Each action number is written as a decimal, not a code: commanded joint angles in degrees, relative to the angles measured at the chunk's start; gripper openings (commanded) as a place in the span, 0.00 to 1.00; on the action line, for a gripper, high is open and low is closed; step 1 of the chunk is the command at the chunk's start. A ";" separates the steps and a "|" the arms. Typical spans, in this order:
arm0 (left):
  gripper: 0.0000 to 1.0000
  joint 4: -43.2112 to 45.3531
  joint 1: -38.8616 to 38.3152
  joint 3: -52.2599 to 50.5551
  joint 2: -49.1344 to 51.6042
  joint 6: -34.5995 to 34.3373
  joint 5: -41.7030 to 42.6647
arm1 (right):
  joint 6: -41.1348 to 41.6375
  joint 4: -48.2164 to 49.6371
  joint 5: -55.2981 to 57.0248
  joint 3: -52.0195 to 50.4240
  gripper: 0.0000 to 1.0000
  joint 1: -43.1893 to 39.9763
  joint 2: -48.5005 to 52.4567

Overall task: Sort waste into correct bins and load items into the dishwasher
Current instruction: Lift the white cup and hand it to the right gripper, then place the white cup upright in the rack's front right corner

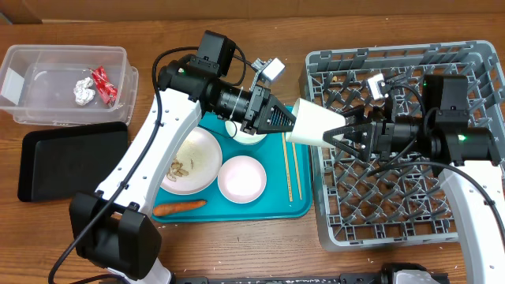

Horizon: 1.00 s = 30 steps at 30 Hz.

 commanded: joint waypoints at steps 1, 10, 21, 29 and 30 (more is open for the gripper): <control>0.04 0.22 -0.37 0.76 0.57 -1.51 -1.53 | -0.61 0.20 -3.26 1.36 0.69 0.20 -0.15; 0.38 0.20 -0.37 0.76 0.55 -1.44 -2.36 | -0.59 0.20 -1.92 1.36 0.56 0.17 -0.15; 0.45 -4.24 3.63 0.76 0.24 -1.03 -18.08 | 5.84 -0.63 17.11 1.38 0.49 -1.46 -0.22; 0.46 -9.70 17.57 0.94 -2.60 2.93 -34.84 | 11.15 -13.35 44.74 7.30 0.44 -9.88 -0.98; 0.46 -10.01 19.65 0.92 -3.21 2.95 -36.39 | 12.72 -15.89 49.24 8.92 0.43 -11.74 -0.98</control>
